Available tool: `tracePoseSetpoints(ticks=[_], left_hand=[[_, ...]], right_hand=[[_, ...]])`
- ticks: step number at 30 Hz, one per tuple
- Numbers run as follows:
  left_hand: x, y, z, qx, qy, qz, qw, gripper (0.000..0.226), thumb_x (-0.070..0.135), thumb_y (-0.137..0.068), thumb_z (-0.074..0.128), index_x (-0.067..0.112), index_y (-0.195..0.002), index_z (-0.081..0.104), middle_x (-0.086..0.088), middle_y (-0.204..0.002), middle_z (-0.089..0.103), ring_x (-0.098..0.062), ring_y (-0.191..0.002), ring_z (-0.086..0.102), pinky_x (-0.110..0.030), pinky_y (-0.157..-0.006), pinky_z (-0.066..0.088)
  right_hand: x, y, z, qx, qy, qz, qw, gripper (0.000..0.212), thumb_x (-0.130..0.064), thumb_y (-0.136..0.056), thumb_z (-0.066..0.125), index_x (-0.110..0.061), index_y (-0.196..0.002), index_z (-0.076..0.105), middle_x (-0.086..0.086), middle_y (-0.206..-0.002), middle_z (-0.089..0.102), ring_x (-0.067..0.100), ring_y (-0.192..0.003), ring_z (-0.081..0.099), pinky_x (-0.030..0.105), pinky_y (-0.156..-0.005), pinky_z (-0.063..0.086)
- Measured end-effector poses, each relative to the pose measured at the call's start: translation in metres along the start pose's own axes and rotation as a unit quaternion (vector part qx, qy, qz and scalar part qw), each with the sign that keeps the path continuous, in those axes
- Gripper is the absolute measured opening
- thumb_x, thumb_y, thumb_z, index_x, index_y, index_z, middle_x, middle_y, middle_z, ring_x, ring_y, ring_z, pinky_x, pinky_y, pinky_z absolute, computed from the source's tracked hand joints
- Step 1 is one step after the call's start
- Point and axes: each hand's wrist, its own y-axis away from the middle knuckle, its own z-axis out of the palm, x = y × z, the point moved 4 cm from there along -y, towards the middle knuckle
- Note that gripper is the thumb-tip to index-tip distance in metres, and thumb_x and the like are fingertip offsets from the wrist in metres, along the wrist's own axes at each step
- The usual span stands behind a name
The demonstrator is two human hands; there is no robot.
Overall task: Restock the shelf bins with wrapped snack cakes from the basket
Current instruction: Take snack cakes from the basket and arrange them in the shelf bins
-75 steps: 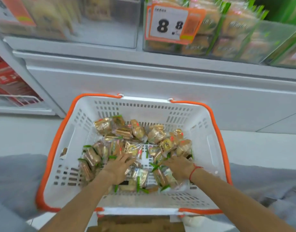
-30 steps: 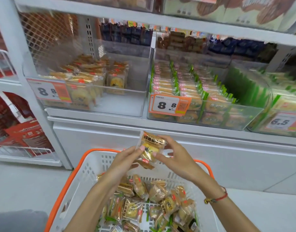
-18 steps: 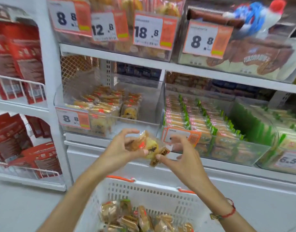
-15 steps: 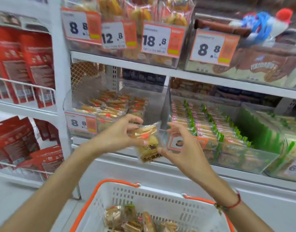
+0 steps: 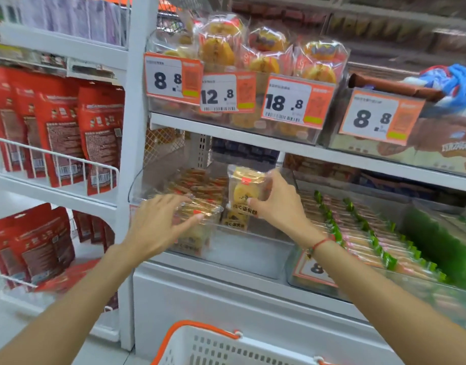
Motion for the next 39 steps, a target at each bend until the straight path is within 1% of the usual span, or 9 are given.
tracePoseSetpoints(ticks=[3, 7, 13, 15, 20, 27, 30, 34, 39], left_hand=[[-0.007, 0.005, 0.011, 0.018, -0.028, 0.011, 0.999, 0.079, 0.081, -0.079, 0.011, 0.033, -0.118, 0.061, 0.014, -0.121, 0.059, -0.01, -0.116, 0.048, -0.03, -0.099, 0.026], [-0.007, 0.002, 0.014, 0.021, -0.026, 0.016, 0.999, 0.081, 0.089, -0.071, 0.021, 0.038, -0.122, 0.057, 0.019, -0.123, 0.053, -0.007, -0.119, 0.041, -0.028, -0.103, 0.017], [-0.016, 0.001, 0.017, 0.015, -0.068, 0.042, 0.997, 0.09, 0.093, -0.06, 0.027, 0.039, -0.127, 0.052, 0.018, -0.128, 0.05, -0.01, -0.121, 0.04, -0.026, -0.102, 0.014], [-0.017, 0.0, 0.018, 0.015, -0.069, 0.041, 0.997, 0.089, 0.093, -0.06, 0.027, 0.04, -0.128, 0.051, 0.018, -0.128, 0.049, -0.009, -0.122, 0.04, -0.026, -0.103, 0.013], [-0.017, 0.0, 0.02, 0.017, -0.051, 0.04, 0.998, 0.083, 0.09, -0.063, 0.034, 0.04, -0.126, 0.052, 0.019, -0.126, 0.049, -0.008, -0.121, 0.04, -0.029, -0.106, 0.018], [-0.015, 0.0, 0.018, 0.023, -0.035, 0.035, 0.999, 0.083, 0.09, -0.06, 0.036, 0.04, -0.125, 0.053, 0.019, -0.127, 0.049, -0.008, -0.122, 0.039, -0.029, -0.105, 0.017], [-0.013, 0.001, 0.018, 0.032, -0.023, 0.037, 0.999, 0.085, 0.088, -0.06, 0.038, 0.036, -0.127, 0.053, 0.015, -0.129, 0.05, -0.011, -0.123, 0.041, -0.033, -0.107, 0.019], [-0.003, 0.013, 0.015, 0.076, -0.018, 0.067, 0.995, 0.082, 0.077, -0.065, 0.05, 0.028, -0.131, 0.05, 0.008, -0.134, 0.051, -0.015, -0.125, 0.041, -0.033, -0.11, 0.018], [0.037, 0.047, 0.007, 0.17, 0.049, 0.099, 0.979, 0.043, 0.043, -0.077, 0.063, 0.02, -0.113, 0.06, 0.005, -0.113, 0.06, -0.016, -0.107, 0.049, -0.025, -0.091, 0.033]], right_hand=[[0.013, -0.019, 0.031, -0.071, 0.092, 0.085, 0.99, 0.031, -0.022, -0.083, 0.066, -0.016, -0.106, 0.047, 0.008, -0.11, 0.06, 0.032, -0.102, 0.058, 0.035, -0.074, 0.046], [0.029, -0.028, 0.055, -0.13, 0.172, 0.117, 0.97, 0.031, -0.031, -0.085, 0.066, -0.01, -0.103, 0.051, 0.011, -0.111, 0.057, 0.035, -0.108, 0.057, 0.039, -0.085, 0.048], [0.025, -0.045, 0.064, -0.144, 0.278, -0.059, 0.948, 0.044, -0.024, -0.083, 0.069, -0.024, -0.125, 0.056, 0.006, -0.122, 0.06, 0.03, -0.11, 0.057, 0.039, -0.085, 0.047], [0.025, -0.047, 0.066, -0.132, 0.293, -0.081, 0.943, 0.036, -0.032, -0.085, 0.067, -0.022, -0.119, 0.058, 0.007, -0.116, 0.063, 0.031, -0.105, 0.059, 0.038, -0.081, 0.047], [0.02, -0.051, 0.079, -0.11, 0.243, -0.089, 0.96, 0.02, -0.032, -0.087, 0.066, -0.018, -0.098, 0.056, 0.006, -0.097, 0.064, 0.029, -0.09, 0.061, 0.035, -0.075, 0.049], [0.022, -0.055, 0.084, -0.182, 0.255, -0.078, 0.946, 0.029, -0.026, -0.085, 0.067, -0.018, -0.11, 0.053, 0.004, -0.098, 0.058, 0.029, -0.096, 0.059, 0.033, -0.074, 0.045], [0.02, -0.051, 0.077, -0.19, 0.238, -0.085, 0.949, 0.048, -0.03, -0.085, 0.067, -0.02, -0.129, 0.05, 0.004, -0.115, 0.06, 0.027, -0.104, 0.058, 0.034, -0.08, 0.047], [0.006, -0.028, 0.047, -0.107, 0.183, -0.133, 0.968, 0.055, -0.032, -0.086, 0.067, -0.021, -0.135, 0.045, 0.002, -0.127, 0.055, 0.021, -0.115, 0.052, 0.034, -0.085, 0.046], [0.001, 0.047, 0.017, -0.018, 0.067, -0.193, 0.979, 0.028, -0.022, -0.084, 0.068, -0.025, -0.109, 0.057, -0.012, -0.09, 0.051, 0.01, -0.086, 0.049, 0.027, -0.069, 0.04]])
